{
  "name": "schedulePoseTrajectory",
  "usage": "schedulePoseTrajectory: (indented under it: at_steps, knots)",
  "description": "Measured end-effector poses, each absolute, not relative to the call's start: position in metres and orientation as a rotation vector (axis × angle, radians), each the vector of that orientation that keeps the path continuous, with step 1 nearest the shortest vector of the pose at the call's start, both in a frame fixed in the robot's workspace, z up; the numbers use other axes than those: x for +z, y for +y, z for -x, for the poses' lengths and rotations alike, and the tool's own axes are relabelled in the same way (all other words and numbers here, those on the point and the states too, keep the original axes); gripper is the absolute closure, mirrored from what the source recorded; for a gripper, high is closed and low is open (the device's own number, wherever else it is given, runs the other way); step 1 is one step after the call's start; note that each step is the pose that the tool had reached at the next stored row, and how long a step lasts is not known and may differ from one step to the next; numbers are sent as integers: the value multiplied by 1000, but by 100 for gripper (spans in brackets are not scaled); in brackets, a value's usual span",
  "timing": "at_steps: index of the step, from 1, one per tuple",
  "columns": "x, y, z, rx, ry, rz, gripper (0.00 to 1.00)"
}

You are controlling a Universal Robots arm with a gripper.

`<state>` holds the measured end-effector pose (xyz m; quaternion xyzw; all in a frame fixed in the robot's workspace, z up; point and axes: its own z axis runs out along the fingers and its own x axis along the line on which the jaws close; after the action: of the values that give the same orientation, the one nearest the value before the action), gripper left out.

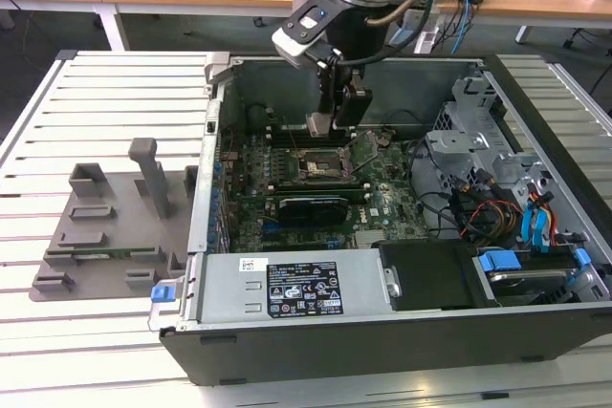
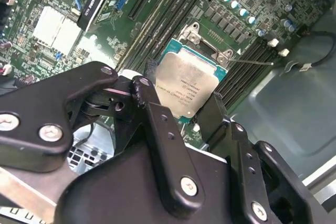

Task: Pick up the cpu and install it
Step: 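Place the cpu into insertion slot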

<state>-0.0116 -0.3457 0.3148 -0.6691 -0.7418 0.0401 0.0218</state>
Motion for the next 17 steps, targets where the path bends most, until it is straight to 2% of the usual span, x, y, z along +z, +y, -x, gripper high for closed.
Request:
schedulePoseTrajectory:
  at_steps: [17]
  knots:
    - [314,-346,12,124,-2187,2188,45]
